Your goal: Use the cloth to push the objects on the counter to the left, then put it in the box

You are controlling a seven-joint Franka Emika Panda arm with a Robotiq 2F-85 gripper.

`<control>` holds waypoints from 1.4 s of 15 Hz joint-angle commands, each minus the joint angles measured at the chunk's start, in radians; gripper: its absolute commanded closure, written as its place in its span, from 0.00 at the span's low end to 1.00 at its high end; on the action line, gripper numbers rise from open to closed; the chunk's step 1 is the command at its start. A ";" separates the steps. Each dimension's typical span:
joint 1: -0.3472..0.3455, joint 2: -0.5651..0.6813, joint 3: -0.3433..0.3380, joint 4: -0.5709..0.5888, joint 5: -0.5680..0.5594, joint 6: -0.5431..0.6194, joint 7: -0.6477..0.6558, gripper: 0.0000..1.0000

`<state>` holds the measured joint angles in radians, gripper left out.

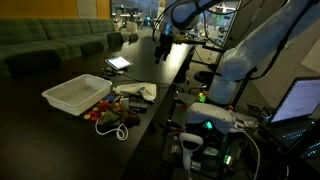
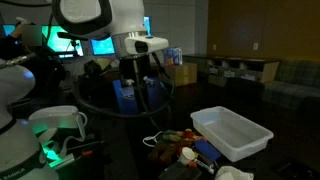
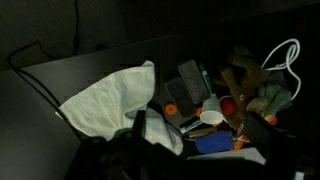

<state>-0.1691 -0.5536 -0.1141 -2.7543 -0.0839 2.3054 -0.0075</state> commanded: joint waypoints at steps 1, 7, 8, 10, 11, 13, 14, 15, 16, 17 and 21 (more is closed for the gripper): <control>-0.001 0.000 0.001 0.002 0.001 -0.002 -0.001 0.00; -0.002 0.047 0.008 0.032 -0.008 0.007 0.007 0.00; -0.002 0.071 0.002 0.044 -0.011 0.017 -0.006 0.00; 0.000 0.150 -0.019 0.093 -0.011 0.044 -0.043 0.00; -0.003 0.190 -0.021 0.114 -0.015 0.071 -0.045 0.00; 0.008 0.293 -0.042 0.173 -0.005 0.126 -0.093 0.00; 0.014 0.355 -0.051 0.197 0.000 0.172 -0.123 0.00; 0.017 0.407 -0.055 0.223 0.002 0.207 -0.147 0.00; 0.022 0.466 -0.061 0.245 0.011 0.248 -0.184 0.00; 0.020 0.529 -0.077 0.282 0.026 0.279 -0.241 0.00; -0.011 0.782 -0.058 0.411 0.108 0.405 -0.401 0.00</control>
<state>-0.1675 0.0342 -0.1777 -2.4737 -0.0423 2.6373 -0.2920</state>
